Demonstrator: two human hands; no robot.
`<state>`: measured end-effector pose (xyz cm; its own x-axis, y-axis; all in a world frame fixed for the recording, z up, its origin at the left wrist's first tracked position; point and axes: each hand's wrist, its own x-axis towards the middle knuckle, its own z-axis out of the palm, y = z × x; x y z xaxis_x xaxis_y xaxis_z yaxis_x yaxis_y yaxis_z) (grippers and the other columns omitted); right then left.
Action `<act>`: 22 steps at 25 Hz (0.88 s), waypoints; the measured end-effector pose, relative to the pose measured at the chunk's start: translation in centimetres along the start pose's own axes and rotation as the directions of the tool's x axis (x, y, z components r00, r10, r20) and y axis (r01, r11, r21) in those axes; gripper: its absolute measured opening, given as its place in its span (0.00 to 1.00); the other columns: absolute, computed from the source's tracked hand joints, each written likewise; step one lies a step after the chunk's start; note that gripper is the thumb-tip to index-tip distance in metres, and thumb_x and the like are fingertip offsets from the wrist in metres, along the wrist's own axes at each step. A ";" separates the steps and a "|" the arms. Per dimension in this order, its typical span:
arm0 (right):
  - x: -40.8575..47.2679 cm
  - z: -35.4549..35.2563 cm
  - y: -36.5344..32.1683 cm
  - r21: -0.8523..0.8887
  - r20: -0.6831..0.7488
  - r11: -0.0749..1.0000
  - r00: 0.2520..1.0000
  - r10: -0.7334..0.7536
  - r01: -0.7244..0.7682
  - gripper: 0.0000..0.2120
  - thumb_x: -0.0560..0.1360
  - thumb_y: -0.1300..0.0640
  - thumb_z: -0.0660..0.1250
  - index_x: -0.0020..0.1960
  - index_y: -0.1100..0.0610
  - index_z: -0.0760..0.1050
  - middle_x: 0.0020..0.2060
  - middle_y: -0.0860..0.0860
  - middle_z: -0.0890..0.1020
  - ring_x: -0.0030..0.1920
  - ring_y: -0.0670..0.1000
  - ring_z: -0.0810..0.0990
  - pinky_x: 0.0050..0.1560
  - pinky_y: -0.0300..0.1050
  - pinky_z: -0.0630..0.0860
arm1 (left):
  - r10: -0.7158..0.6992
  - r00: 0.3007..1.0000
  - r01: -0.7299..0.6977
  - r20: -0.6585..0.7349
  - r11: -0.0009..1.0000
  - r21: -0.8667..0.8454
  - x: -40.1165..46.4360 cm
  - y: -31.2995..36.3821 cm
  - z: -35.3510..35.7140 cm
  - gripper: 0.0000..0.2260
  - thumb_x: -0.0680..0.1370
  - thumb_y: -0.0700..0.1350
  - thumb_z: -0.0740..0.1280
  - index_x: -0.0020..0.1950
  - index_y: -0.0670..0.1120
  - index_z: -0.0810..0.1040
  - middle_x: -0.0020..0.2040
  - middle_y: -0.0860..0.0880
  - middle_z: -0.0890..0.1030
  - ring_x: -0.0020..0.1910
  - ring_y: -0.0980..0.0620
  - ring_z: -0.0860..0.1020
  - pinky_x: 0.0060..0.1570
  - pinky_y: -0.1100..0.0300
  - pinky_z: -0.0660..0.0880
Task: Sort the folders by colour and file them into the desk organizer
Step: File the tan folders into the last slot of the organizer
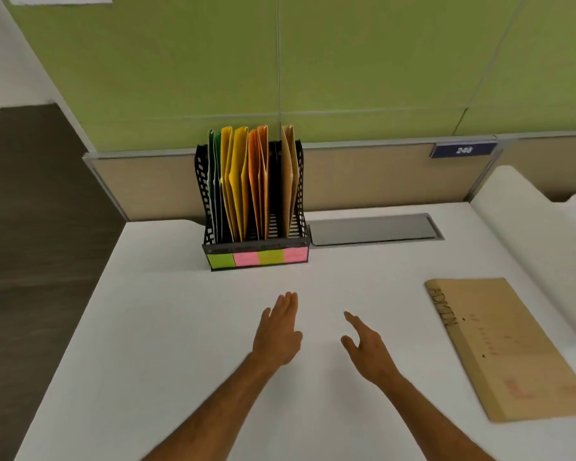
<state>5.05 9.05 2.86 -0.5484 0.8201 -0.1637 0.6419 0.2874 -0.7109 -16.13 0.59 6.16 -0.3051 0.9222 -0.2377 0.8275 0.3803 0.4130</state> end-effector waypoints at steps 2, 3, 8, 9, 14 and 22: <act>-2.2 -0.6 1.2 -0.022 -0.015 1.000 1.000 -0.011 0.011 0.27 0.83 0.55 0.63 0.79 0.52 0.60 0.78 0.50 0.66 0.80 0.52 0.58 0.76 0.48 0.58 | 0.031 0.999 -0.031 0.020 0.999 -0.016 -1.6 2.3 1.3 0.35 0.84 0.48 0.62 0.83 0.48 0.41 0.83 0.50 0.43 0.82 0.51 0.43 0.80 0.51 0.44; -3.3 -1.0 2.0 -0.026 -0.017 1.000 1.000 -0.004 0.003 0.27 0.83 0.54 0.63 0.80 0.52 0.60 0.78 0.49 0.65 0.80 0.51 0.56 0.76 0.48 0.58 | 0.044 0.998 -0.043 0.037 0.999 -0.018 -2.4 3.5 2.1 0.35 0.84 0.48 0.62 0.83 0.48 0.41 0.83 0.50 0.43 0.82 0.51 0.43 0.80 0.51 0.45; -6.9 -4.3 6.7 -0.040 -0.013 0.999 0.999 0.029 -0.030 0.27 0.83 0.52 0.62 0.80 0.50 0.58 0.79 0.47 0.63 0.81 0.49 0.53 0.77 0.49 0.57 | 0.068 0.996 -0.066 0.053 0.997 -0.037 -4.3 8.3 5.3 0.35 0.84 0.49 0.61 0.83 0.49 0.42 0.83 0.51 0.43 0.82 0.51 0.43 0.79 0.52 0.44; -7.4 -5.3 7.8 -0.039 -0.013 0.999 0.999 0.033 -0.034 0.27 0.83 0.52 0.62 0.80 0.49 0.58 0.79 0.47 0.62 0.81 0.48 0.53 0.77 0.49 0.57 | 0.072 0.996 -0.070 0.051 0.997 -0.038 -4.3 9.3 5.9 0.35 0.84 0.49 0.61 0.83 0.49 0.42 0.83 0.51 0.43 0.82 0.52 0.43 0.79 0.52 0.43; -8.9 -11.4 13.4 -0.022 -0.024 0.996 0.996 0.082 -0.083 0.28 0.83 0.53 0.62 0.80 0.48 0.58 0.80 0.50 0.60 0.81 0.48 0.53 0.76 0.45 0.51 | 0.083 0.996 -0.080 0.042 0.994 -0.072 -3.7 16.1 9.1 0.34 0.84 0.48 0.61 0.83 0.48 0.43 0.83 0.51 0.45 0.82 0.52 0.44 0.80 0.53 0.43; -10.6 -19.8 22.1 -0.096 -0.027 0.993 0.997 0.073 -0.075 0.27 0.82 0.56 0.64 0.79 0.56 0.61 0.78 0.55 0.64 0.78 0.56 0.61 0.78 0.52 0.57 | 0.038 0.996 -0.025 0.081 0.988 -0.153 -3.7 26.0 16.5 0.33 0.84 0.49 0.61 0.83 0.49 0.46 0.83 0.51 0.48 0.82 0.52 0.47 0.79 0.54 0.45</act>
<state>35.67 16.51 2.39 -0.4855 0.8519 -0.1963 0.7298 0.2713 -0.6276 14.29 5.84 3.22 -0.2344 0.9272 -0.2922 0.7533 0.3632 0.5483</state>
